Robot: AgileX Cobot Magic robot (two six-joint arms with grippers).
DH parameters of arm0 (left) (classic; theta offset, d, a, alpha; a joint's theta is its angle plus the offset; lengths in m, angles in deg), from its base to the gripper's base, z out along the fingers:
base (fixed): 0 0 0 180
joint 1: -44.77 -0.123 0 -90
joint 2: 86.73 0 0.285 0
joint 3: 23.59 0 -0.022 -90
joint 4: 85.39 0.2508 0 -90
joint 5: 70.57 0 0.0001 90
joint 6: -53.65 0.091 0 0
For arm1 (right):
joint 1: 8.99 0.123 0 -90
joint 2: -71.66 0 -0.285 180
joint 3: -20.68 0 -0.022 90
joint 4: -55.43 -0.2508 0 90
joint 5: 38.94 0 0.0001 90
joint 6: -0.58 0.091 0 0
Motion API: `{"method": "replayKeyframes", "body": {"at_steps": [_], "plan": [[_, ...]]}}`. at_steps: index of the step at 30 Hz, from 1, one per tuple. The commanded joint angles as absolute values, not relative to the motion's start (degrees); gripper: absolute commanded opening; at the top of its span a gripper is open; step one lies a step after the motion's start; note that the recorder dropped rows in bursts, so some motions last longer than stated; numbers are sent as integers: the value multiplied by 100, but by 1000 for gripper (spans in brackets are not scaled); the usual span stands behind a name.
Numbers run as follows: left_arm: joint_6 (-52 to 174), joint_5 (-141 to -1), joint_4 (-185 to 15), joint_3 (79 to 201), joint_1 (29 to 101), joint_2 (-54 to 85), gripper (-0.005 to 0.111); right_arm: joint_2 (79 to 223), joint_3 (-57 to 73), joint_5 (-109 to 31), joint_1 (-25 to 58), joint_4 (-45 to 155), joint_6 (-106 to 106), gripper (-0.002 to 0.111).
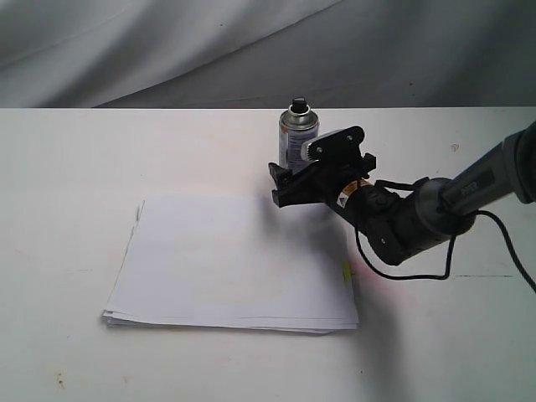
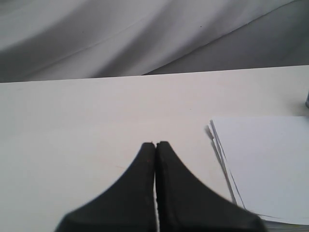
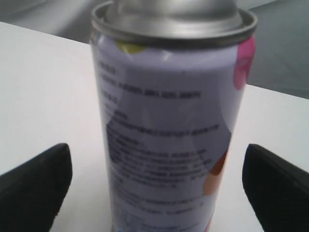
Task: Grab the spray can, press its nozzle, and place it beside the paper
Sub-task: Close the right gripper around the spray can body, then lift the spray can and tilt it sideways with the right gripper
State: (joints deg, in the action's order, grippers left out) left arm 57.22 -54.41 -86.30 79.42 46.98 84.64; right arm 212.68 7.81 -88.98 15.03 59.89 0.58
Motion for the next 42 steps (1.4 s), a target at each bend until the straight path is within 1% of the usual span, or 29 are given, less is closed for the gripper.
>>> {"method": "replayKeyframes", "body": {"at_steps": [1,7,9,11,14,16,17,18,19,20,31,33,38,42], "plan": [[5707,-5491,-8631,7920,4686,8491,0,21298,960,-8759,1483,5929,58,87],[5707,-5491,-8631,7920,4686,8491,0,21298,960,-8759,1442,5929,58,87],[5707,-5491,-8631,7920,4686,8491,0,21298,960,-8718,1434,5929,58,84],[5707,-5491,-8631,7920,4686,8491,0,21298,960,-8707,1434,5929,58,77],[5707,-5491,-8631,7920,4686,8491,0,21298,960,-8652,1434,5976,58,60],[5707,-5491,-8631,7920,4686,8491,0,21298,960,-8330,1434,6017,58,33],[5707,-5491,-8631,7920,4686,8491,0,21298,960,-8248,1434,6042,58,23],[5707,-5491,-8631,7920,4686,8491,0,21298,960,-8160,1434,6042,58,10],[5707,-5491,-8631,7920,4686,8491,0,21285,960,-8126,1434,6042,58,4],[5707,-5491,-8631,7920,4686,8491,0,21240,960,-8067,1434,6042,58,0],[5707,-5491,-8631,7920,4686,8491,0,19569,960,-5540,1434,6304,58,0],[5707,-5491,-8631,7920,4686,8491,0,19080,934,-4900,1457,6498,58,0],[5707,-5491,-8631,7920,4686,8491,0,17758,123,-4608,1624,6703,58,0],[5707,-5491,-8631,7920,4686,8491,0,16798,-142,-3561,1971,6957,58,0]]}}
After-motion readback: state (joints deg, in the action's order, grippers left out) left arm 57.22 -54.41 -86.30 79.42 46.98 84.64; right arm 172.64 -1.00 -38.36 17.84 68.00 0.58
